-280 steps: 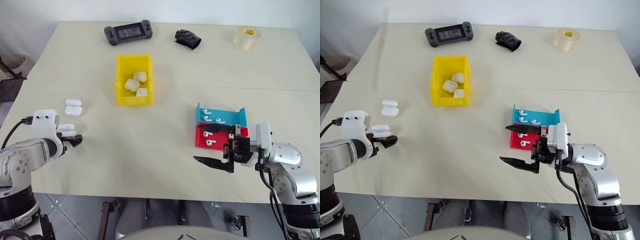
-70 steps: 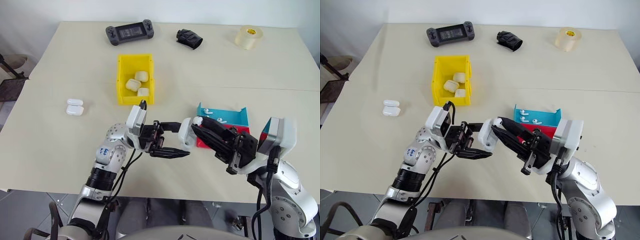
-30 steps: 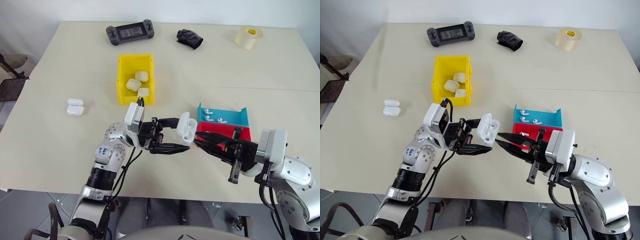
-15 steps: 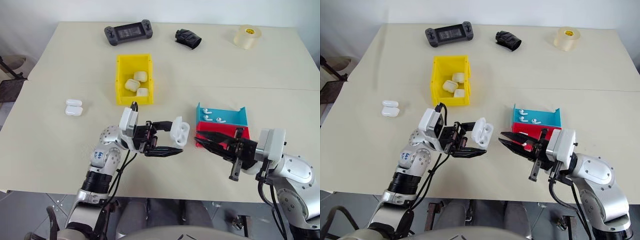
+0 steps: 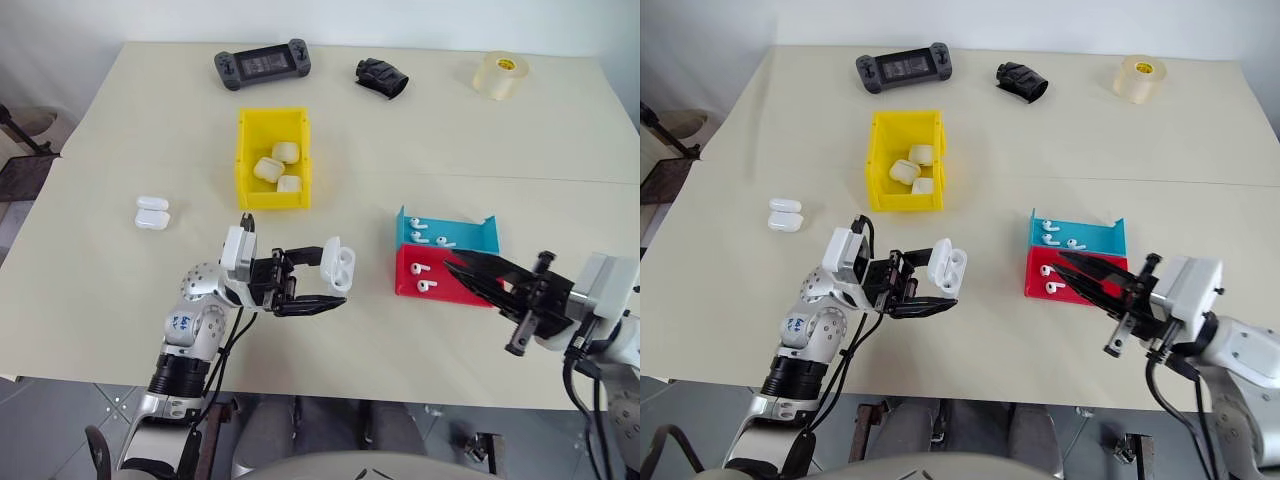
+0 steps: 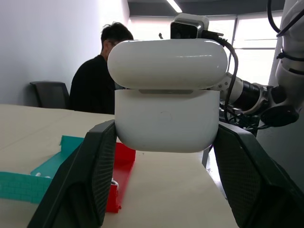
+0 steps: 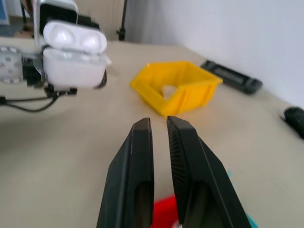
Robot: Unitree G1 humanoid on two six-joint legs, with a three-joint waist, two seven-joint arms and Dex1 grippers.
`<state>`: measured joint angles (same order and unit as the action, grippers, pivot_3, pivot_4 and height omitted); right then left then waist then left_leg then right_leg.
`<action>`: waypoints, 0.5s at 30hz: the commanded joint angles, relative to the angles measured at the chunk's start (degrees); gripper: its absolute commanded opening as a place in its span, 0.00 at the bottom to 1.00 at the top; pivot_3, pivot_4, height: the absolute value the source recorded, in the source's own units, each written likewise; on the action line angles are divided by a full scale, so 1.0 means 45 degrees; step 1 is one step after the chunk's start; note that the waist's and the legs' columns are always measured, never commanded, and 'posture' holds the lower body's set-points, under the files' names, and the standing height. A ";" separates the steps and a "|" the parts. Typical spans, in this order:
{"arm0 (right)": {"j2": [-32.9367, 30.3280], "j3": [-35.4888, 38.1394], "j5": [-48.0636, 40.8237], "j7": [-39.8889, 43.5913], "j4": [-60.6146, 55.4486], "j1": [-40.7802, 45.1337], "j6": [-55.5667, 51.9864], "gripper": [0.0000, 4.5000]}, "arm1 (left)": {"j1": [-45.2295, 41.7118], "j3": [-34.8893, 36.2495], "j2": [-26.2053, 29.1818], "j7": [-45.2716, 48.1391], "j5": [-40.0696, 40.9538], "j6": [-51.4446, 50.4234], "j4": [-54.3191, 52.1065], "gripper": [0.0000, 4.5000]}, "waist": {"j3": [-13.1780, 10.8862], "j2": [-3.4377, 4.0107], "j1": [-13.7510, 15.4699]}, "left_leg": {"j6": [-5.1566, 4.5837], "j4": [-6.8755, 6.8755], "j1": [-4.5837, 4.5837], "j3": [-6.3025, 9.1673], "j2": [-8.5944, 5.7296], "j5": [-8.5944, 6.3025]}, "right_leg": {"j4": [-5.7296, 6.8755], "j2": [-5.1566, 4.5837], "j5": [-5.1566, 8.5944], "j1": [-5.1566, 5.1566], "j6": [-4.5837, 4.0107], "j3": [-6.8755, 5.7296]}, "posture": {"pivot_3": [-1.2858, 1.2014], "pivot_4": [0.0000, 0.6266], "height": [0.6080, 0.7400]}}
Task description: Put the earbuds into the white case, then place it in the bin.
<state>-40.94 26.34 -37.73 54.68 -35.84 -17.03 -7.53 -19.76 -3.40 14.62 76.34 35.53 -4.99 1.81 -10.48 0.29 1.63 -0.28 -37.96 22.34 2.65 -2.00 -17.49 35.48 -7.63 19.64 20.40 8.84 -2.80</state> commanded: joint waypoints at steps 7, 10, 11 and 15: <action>-0.1609 0.2366 -0.1247 0.1415 0.0859 -0.1655 -0.1979 0.21 | 0.0016 -0.0059 -0.0046 0.0000 0.0003 0.0376 -0.0600 0.61 | 0.0001 0.0002 -0.0049 | -0.0001 0.0004 -0.0030 -0.0017 0.0028 0.0000 | -0.0041 0.0013 0.0000 -0.0012 -0.0001 0.0006 | 0.52 0.24 1.00; -0.2090 0.1854 -0.0703 0.1546 0.0810 -0.1218 -0.1936 0.41 | 0.0042 -0.0082 -0.0100 -0.0091 -0.0039 0.0457 -0.0657 0.61 | 0.0000 0.0001 -0.0042 | -0.0001 0.0003 -0.0024 -0.0019 0.0029 0.0000 | -0.0081 0.0012 0.0000 -0.0022 -0.0002 0.0007 | 0.52 0.24 1.00; -0.2230 0.1737 -0.0554 0.1635 0.0808 -0.1115 -0.1936 0.49 | 0.0068 -0.0102 -0.0125 -0.0142 -0.0062 0.0470 -0.0699 0.61 | 0.0000 0.0001 -0.0039 | -0.0002 0.0003 -0.0026 -0.0020 0.0029 0.0000 | -0.0089 0.0011 0.0000 -0.0028 -0.0002 0.0007 | 0.52 0.24 1.00; -0.3658 0.0818 -0.0081 0.1651 0.0638 -0.0366 -0.3115 0.79 | 0.0244 -0.0110 -0.0054 -0.0260 -0.0100 0.0525 -0.0843 0.61 | 0.0000 0.0001 -0.0027 | -0.0002 0.0002 -0.0023 -0.0016 0.0028 0.0000 | -0.0092 0.0010 0.0000 -0.0028 -0.0001 0.0003 | 0.52 0.24 1.00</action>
<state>-54.67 31.05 -39.06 61.85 -31.21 -19.78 -19.04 -19.26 -3.70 14.25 75.39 35.29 -3.45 0.47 -10.48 0.30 1.51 -0.29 -37.96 22.25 2.58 -1.89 -17.49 35.03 -7.60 19.65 20.27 8.84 -2.78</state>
